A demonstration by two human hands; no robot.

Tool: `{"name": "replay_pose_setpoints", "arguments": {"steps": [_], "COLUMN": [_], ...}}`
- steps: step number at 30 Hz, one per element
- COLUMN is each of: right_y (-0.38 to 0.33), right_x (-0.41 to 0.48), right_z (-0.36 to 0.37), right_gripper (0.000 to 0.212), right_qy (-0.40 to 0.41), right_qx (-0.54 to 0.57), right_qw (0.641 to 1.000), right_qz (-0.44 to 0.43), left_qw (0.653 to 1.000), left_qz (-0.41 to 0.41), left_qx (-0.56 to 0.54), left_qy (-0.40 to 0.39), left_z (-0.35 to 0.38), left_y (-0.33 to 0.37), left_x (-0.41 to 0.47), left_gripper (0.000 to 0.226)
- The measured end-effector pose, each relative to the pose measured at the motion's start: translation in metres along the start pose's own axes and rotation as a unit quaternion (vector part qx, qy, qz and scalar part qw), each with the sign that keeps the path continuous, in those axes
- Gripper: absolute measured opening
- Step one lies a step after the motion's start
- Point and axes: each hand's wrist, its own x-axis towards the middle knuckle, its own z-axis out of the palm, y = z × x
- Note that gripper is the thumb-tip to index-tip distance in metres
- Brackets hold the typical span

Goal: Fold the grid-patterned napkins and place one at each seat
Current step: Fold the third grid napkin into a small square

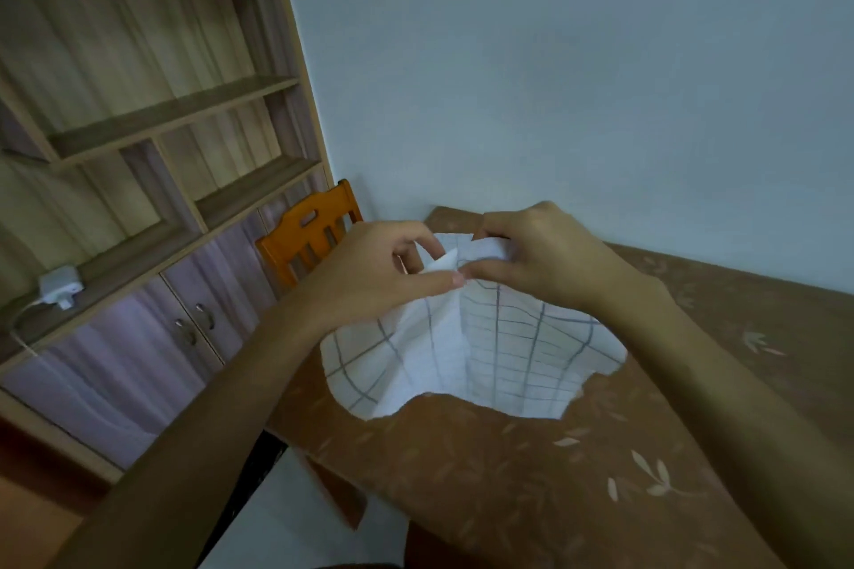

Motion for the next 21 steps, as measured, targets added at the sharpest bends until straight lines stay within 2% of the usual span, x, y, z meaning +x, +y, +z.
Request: {"name": "replay_pose_setpoints", "arguments": {"steps": [3, 7, 10, 15, 18, 21], "right_y": [0.000, 0.009, 0.011, -0.001, -0.014, -0.020], "right_x": [-0.009, -0.027, -0.040, -0.058, -0.067, -0.073], "right_z": [-0.010, -0.021, -0.024, -0.021, -0.022, -0.021], "right_gripper": [0.024, 0.026, 0.025, 0.015, 0.031, 0.065], "right_qy": [0.031, 0.048, 0.065, 0.083, 0.101, 0.064], "right_qx": [0.003, -0.046, -0.051, 0.021, 0.105, 0.156], "right_qw": [0.999, 0.997, 0.995, 0.995, 0.987, 0.979], "right_qz": [0.005, 0.045, 0.063, 0.054, 0.060, 0.113], "left_qw": [0.998, 0.993, 0.985, 0.961, 0.943, 0.951], "left_qz": [0.008, -0.043, -0.102, -0.155, -0.166, -0.149], "left_qx": [0.015, 0.017, -0.062, -0.208, -0.267, -0.239], "left_qy": [0.060, 0.113, 0.127, 0.093, 0.111, 0.125], "left_z": [0.013, 0.018, 0.018, 0.019, 0.021, 0.029], "left_y": [0.020, 0.036, 0.051, 0.077, 0.084, 0.085], "left_x": [0.007, 0.013, 0.015, 0.014, 0.013, 0.011], "left_gripper": [0.017, 0.016, 0.011, 0.027, 0.022, 0.016]}}
